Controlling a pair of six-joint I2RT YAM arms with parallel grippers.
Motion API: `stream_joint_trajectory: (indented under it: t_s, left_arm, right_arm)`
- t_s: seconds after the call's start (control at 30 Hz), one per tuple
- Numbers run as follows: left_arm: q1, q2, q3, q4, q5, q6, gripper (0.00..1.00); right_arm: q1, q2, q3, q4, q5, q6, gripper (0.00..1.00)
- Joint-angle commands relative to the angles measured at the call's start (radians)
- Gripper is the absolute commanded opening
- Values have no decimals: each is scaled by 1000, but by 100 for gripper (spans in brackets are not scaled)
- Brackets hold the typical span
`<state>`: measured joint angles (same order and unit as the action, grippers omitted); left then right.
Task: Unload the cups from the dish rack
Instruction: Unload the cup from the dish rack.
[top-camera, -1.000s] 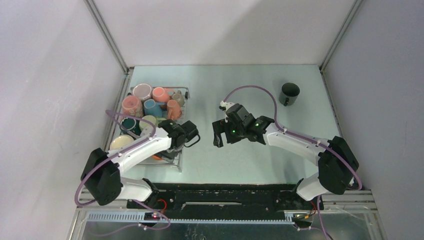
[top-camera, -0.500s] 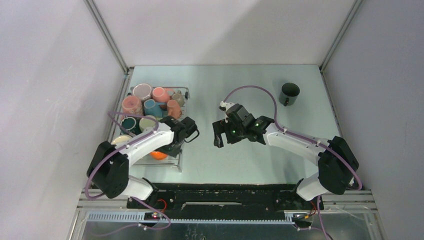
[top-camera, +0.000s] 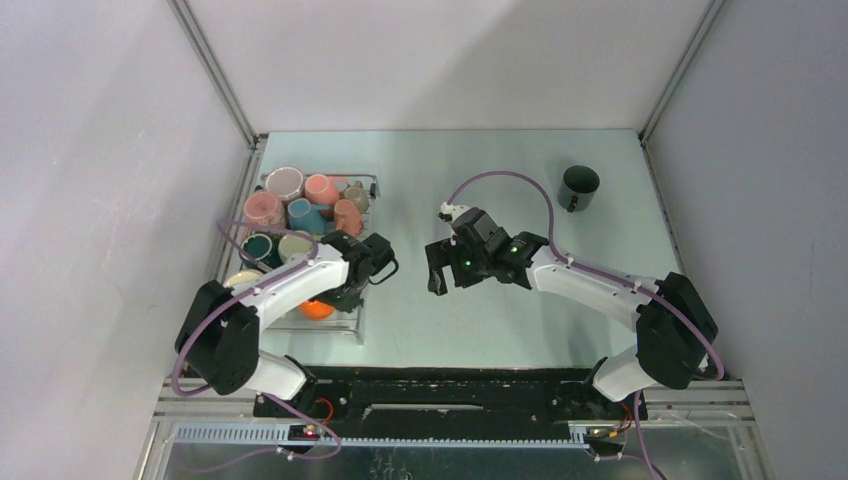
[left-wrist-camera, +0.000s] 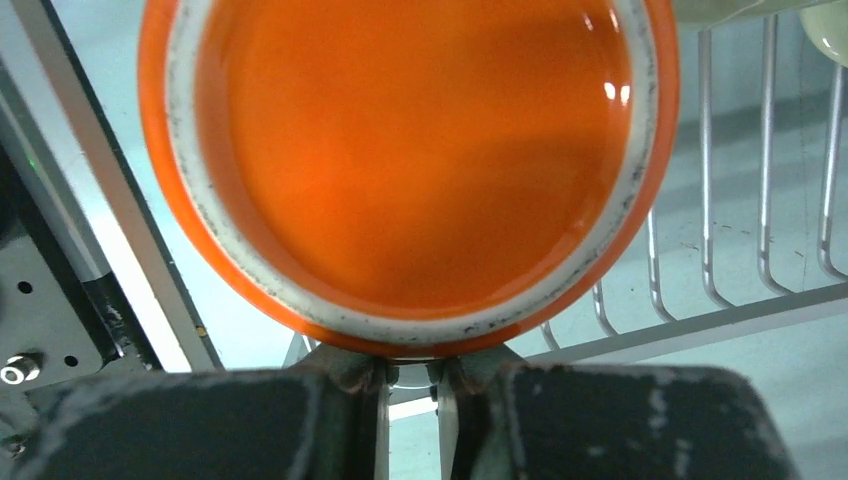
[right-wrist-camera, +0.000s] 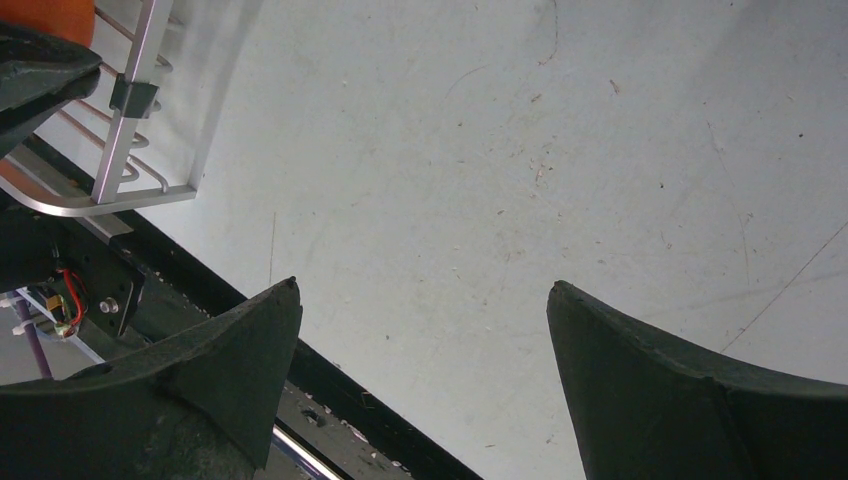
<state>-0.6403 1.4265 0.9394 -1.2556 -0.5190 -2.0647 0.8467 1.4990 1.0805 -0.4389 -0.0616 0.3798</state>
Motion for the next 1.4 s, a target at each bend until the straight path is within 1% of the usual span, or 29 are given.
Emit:
stream_joint_trajectory:
  t_s: [0.0, 0.2, 0.7, 0.97, 1.07, 1.13, 1.23, 1.37]
  left_arm:
    - [-27, -26, 104, -140, -95, 19, 0]
    - [-63, -81, 119, -151, -124, 56, 0]
    - [-103, -180, 228, -152, -230, 324, 0]
    - [-117, -259, 274, -124, -229, 485, 0]
    - [-123, -305, 275, -56, -211, 571, 0]
    - [-127, -339, 276, 20, -188, 641, 0]
    - [-127, -377, 285, 139, -144, 791, 0]
    - [-127, -411, 299, 282, -63, 921, 0]
  right_arm:
    - [9, -45, -1, 17, -1, -7, 100]
    - [-18, -62, -1, 32, -53, 27, 100]
    - [-136, -103, -1, 93, -239, 128, 100]
    - [-172, -113, -2, 170, -338, 212, 100]
    - [-193, -115, -1, 208, -384, 260, 100]
    - [-213, -113, -1, 247, -427, 296, 100]
    - [-238, -113, 3, 300, -482, 347, 100]
    - [-254, -111, 32, 316, -507, 376, 100]
